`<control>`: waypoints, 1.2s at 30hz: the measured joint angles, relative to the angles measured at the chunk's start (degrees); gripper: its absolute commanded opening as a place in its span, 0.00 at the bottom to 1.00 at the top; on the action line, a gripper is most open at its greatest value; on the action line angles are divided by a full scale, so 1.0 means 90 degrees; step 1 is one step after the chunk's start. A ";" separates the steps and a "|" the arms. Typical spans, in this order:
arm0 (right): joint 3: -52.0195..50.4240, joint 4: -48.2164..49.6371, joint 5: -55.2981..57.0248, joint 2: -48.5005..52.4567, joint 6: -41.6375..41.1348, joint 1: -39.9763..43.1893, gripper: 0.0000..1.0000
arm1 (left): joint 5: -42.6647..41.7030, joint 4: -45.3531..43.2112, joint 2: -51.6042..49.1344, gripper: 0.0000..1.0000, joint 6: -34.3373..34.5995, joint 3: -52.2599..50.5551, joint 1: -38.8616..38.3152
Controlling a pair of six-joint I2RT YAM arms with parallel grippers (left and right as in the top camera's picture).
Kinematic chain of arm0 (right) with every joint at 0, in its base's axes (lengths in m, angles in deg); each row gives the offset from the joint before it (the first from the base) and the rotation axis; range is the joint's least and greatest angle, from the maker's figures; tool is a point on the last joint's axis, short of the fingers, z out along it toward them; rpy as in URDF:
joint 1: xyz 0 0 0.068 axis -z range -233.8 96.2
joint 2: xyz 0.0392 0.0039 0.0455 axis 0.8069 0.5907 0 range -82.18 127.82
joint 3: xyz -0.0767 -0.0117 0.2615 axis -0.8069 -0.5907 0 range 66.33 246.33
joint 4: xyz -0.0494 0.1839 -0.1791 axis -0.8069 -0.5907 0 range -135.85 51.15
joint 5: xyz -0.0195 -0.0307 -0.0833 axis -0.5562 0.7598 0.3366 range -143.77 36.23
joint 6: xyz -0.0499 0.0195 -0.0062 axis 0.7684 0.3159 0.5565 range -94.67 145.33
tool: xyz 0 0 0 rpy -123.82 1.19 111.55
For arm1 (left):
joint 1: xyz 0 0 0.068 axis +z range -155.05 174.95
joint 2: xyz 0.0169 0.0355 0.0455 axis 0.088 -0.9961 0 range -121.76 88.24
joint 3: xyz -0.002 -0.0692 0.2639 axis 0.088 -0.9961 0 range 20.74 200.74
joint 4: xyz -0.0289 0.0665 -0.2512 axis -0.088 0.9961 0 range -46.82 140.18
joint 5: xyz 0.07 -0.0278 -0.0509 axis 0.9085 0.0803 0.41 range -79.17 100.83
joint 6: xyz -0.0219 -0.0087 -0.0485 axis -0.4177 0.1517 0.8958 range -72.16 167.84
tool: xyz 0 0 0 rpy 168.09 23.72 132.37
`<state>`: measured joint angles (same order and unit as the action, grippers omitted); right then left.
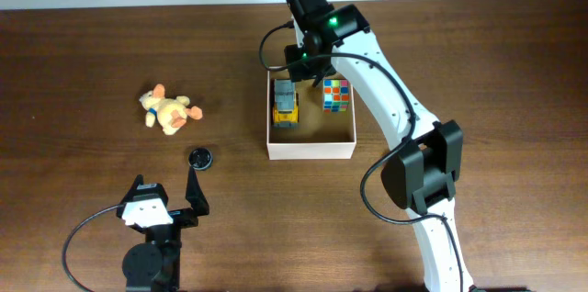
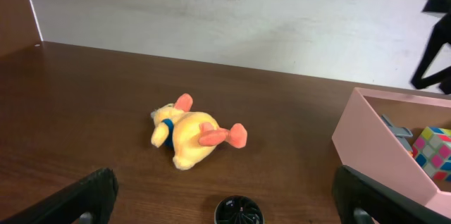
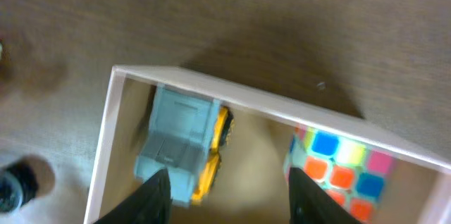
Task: Pack container
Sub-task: 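Move the right gripper right over the blue ball toy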
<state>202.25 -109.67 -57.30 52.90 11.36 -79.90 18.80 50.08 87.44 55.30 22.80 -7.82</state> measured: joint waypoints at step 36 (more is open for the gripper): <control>0.0945 -0.2907 0.0845 -0.0534 0.0413 0.2344 0.81 | 0.0000 0.0000 0.0000 0.99 -0.0002 0.0000 0.0000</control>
<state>210.75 -135.84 -49.69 48.10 15.07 -58.81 18.80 50.08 87.44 55.28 22.80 -7.82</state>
